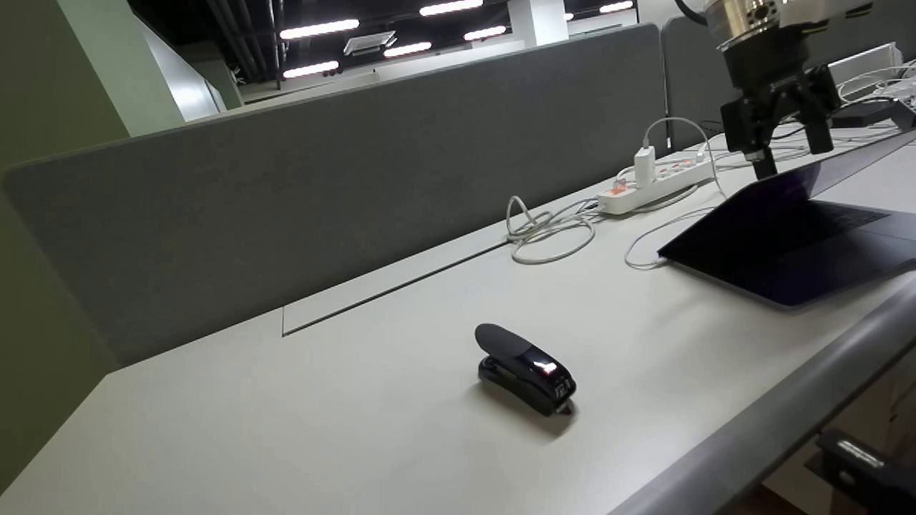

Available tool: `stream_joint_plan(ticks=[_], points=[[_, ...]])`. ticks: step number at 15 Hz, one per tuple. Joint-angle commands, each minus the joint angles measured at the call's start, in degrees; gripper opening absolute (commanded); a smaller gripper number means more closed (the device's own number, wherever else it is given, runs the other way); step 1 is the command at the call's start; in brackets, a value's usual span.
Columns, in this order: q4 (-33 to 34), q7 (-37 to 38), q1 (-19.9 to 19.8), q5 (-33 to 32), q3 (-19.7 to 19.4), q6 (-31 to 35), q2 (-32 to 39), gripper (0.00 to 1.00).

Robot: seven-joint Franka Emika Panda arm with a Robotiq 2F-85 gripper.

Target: Close the laptop

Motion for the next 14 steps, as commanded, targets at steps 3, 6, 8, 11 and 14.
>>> stream_joint_plan(ticks=[3, 6, 8, 11, 14], points=[[-1.2, 0.8, -0.5, -0.8, -0.5, 5.5, 2.4, 1.0], [-2.1, 0.4, -0.5, -0.1, -0.5, 8.0, 4.4, 1.0], [-3.3, -0.1, -0.4, 0.6, -0.2, 9.2, 5.5, 1.0], [-5.5, 0.2, 0.0, 0.3, -0.1, 11.7, 6.9, 1.0], [-7.7, 0.9, 0.3, 0.2, -0.4, 15.6, 8.6, 1.0]])
